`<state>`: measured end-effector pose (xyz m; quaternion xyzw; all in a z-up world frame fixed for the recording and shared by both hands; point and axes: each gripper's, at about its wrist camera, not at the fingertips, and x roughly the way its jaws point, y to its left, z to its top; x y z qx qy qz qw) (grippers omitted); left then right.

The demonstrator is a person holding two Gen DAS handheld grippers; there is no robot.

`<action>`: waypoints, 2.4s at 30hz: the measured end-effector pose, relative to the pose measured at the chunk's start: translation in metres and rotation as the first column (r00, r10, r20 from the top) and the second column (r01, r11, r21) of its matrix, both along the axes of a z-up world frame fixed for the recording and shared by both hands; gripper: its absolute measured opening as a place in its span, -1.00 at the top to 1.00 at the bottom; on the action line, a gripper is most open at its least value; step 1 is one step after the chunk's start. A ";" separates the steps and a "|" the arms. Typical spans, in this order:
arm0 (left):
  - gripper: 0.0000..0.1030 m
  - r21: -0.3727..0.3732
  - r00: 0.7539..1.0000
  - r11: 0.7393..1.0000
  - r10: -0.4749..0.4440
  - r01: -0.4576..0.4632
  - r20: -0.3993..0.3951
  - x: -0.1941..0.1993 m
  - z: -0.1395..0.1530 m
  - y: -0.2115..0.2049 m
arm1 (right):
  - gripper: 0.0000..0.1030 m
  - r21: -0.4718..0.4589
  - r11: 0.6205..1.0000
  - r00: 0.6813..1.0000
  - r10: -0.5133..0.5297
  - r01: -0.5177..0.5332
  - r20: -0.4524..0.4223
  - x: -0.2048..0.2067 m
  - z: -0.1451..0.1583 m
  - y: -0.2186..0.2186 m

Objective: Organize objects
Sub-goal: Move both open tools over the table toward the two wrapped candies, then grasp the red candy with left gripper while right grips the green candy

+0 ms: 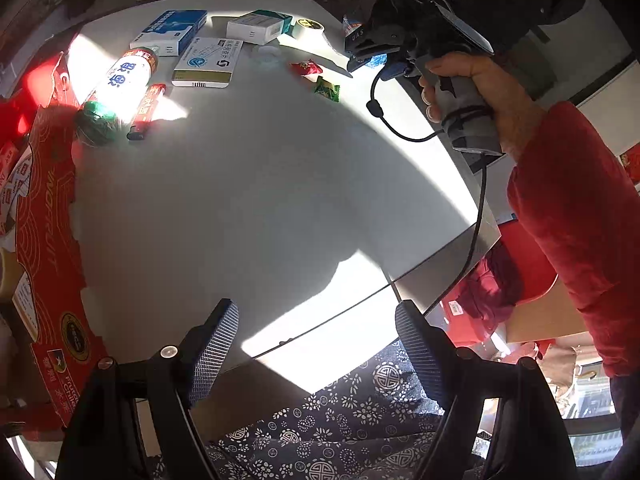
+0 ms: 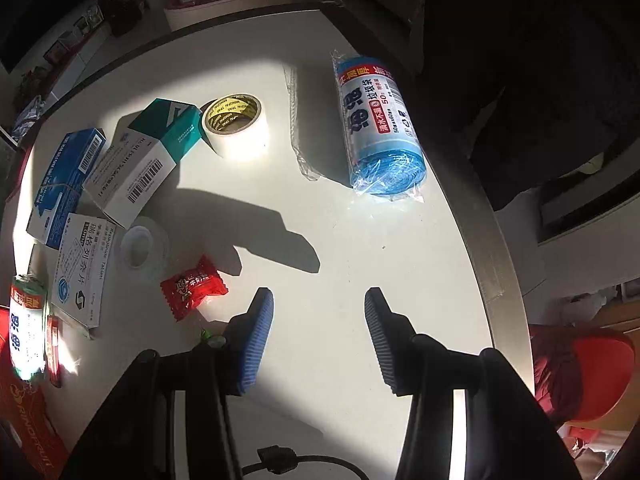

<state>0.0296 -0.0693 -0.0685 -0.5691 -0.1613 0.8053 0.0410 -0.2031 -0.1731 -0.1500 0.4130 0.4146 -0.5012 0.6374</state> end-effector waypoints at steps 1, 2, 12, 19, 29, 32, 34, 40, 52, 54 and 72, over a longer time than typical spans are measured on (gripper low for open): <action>-0.64 -0.006 1.000 1.000 -0.012 0.012 -0.003 0.002 0.000 0.001 | 0.09 -0.001 1.000 1.000 -0.002 0.002 -0.007 0.002 -0.001 -0.003; -0.64 -0.008 1.000 1.000 -0.022 0.022 -0.005 0.003 -0.001 0.003 | 0.09 -0.002 1.000 1.000 -0.003 0.003 -0.010 0.005 -0.002 -0.007; -0.64 0.025 1.000 1.000 -0.001 0.001 -0.010 0.007 -0.006 -0.006 | 0.09 0.001 0.997 0.996 0.074 -0.074 -0.058 0.035 -0.008 -0.022; -0.64 0.032 1.000 0.999 0.012 -0.012 0.002 0.008 -0.010 -0.007 | 0.09 0.003 0.990 0.989 0.143 -0.143 -0.032 0.047 -0.014 -0.017; -0.64 0.035 1.000 0.999 0.011 -0.012 0.019 0.005 -0.016 -0.004 | 0.00 -0.025 0.902 0.901 0.432 -0.432 0.046 0.077 -0.010 0.040; -0.64 0.035 1.000 0.999 0.014 -0.015 0.023 0.005 -0.016 -0.002 | 0.00 -0.023 0.844 0.838 0.536 -0.536 0.102 0.082 -0.005 0.068; -0.64 0.034 1.000 0.999 0.012 -0.013 0.023 0.005 -0.016 -0.001 | 0.00 -0.042 0.840 0.829 0.542 -0.541 0.140 0.075 0.002 0.074; -0.64 0.043 0.998 0.998 0.046 -0.048 0.041 0.003 -0.018 -0.006 | -0.03 -0.013 0.903 0.896 0.427 -0.428 0.122 0.039 0.002 0.054; -0.64 -0.029 0.939 0.946 0.324 -0.323 0.111 -0.075 -0.001 -0.063 | -0.05 0.053 0.948 0.947 0.307 -0.313 0.098 0.044 -0.019 0.037; -0.64 -0.019 0.933 0.940 0.342 -0.342 0.112 -0.093 0.000 -0.070 | -0.05 0.058 0.949 0.949 0.304 -0.309 0.090 0.046 -0.019 0.037; -0.64 -0.064 0.795 0.827 0.556 -0.559 0.242 -0.156 -0.048 -0.111 | 0.40 0.073 0.962 0.963 0.260 -0.264 0.068 0.039 -0.019 0.032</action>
